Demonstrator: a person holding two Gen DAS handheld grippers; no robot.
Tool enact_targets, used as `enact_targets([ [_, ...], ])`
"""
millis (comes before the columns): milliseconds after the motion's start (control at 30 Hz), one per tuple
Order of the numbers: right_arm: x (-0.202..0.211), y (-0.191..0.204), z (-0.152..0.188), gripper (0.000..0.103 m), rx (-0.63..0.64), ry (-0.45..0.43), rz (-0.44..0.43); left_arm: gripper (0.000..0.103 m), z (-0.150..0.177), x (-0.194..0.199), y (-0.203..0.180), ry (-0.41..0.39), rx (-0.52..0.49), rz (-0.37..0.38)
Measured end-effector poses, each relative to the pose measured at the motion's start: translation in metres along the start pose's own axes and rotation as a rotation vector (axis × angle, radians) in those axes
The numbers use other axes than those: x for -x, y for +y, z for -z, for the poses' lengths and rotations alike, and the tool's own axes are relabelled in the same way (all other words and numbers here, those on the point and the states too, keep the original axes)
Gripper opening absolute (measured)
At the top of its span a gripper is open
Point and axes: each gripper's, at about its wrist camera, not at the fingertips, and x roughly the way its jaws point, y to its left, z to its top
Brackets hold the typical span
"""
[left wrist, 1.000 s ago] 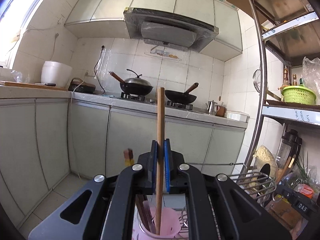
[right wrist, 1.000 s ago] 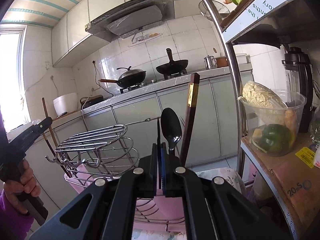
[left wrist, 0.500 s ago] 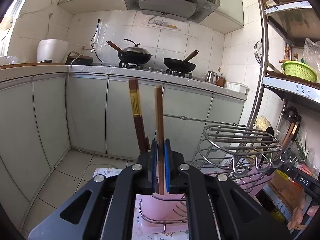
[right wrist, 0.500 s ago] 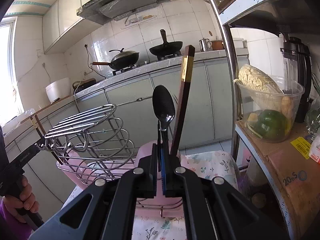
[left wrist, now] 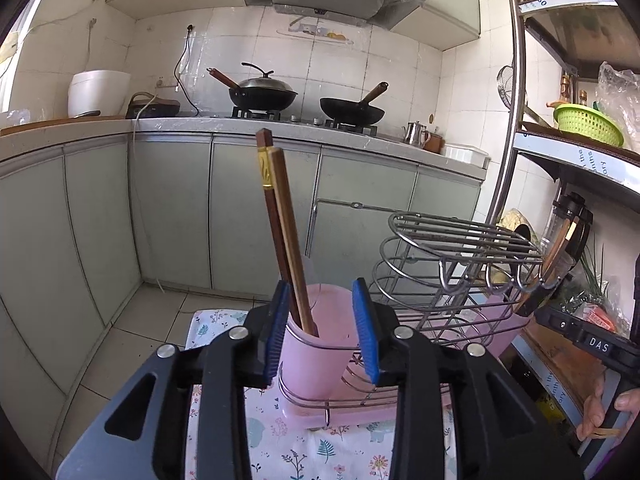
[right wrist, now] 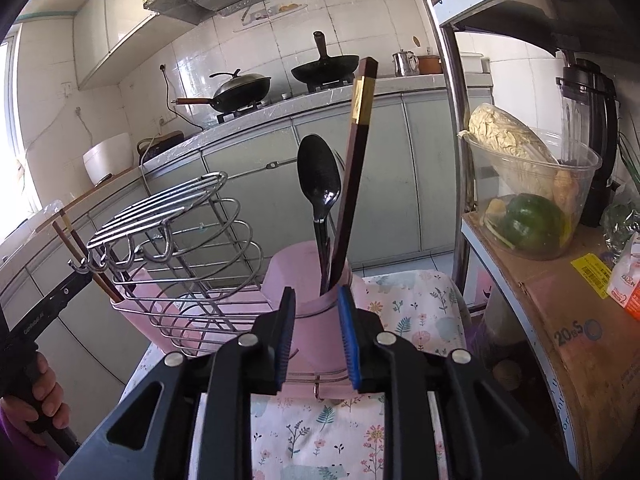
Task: Organize utensils
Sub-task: 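Open both tools and pull them back from the pink holder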
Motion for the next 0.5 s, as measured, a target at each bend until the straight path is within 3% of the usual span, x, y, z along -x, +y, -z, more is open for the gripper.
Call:
enact_targets([
  [200,0.020,0.002,0.017,0.021,0.005,0.015,-0.001,0.032,0.021,0.016,0.006,0.039,-0.007,-0.010],
  [500,0.032,-0.004,0.055,0.022,-0.013,0.117,-0.001,0.032,0.079,0.020,0.042,0.261,0.088,-0.060],
])
